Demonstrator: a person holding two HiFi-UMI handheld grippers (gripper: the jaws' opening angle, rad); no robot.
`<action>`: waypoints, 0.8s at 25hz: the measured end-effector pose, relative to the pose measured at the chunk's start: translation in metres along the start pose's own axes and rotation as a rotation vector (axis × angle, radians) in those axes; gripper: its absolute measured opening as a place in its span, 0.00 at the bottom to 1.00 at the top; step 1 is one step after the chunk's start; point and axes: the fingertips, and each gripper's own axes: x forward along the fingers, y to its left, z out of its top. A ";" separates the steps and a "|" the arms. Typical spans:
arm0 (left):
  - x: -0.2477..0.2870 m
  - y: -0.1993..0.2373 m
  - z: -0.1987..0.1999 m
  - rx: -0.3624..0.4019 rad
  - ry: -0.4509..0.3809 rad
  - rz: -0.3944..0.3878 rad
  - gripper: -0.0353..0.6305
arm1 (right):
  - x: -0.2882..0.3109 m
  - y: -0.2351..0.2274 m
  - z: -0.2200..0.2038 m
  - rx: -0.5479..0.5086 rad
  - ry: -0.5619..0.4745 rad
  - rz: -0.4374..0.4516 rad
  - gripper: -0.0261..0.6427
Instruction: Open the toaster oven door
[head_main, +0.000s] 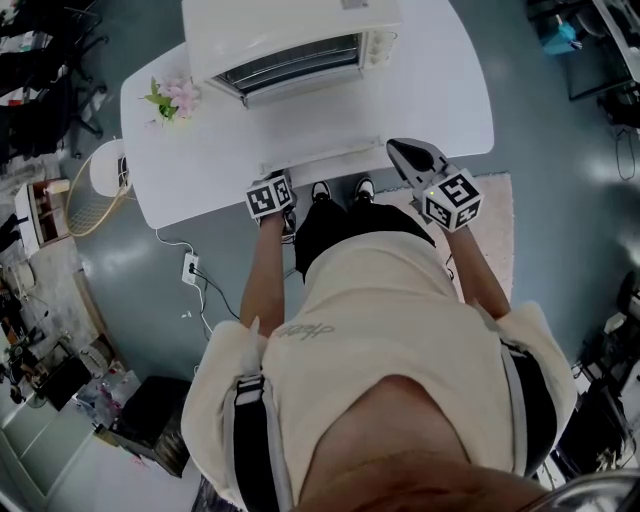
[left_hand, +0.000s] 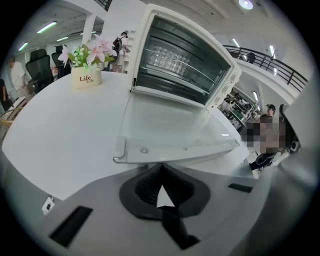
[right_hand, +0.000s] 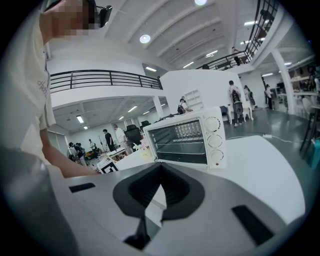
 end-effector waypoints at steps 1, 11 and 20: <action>0.000 0.000 0.000 0.003 0.001 -0.004 0.08 | 0.001 0.000 0.000 -0.003 0.003 -0.004 0.05; 0.000 -0.001 -0.003 0.033 0.009 -0.011 0.08 | 0.011 -0.001 0.006 -0.025 0.017 -0.004 0.05; -0.014 -0.001 -0.014 0.006 -0.008 -0.013 0.08 | 0.021 -0.003 0.011 -0.034 -0.009 0.025 0.05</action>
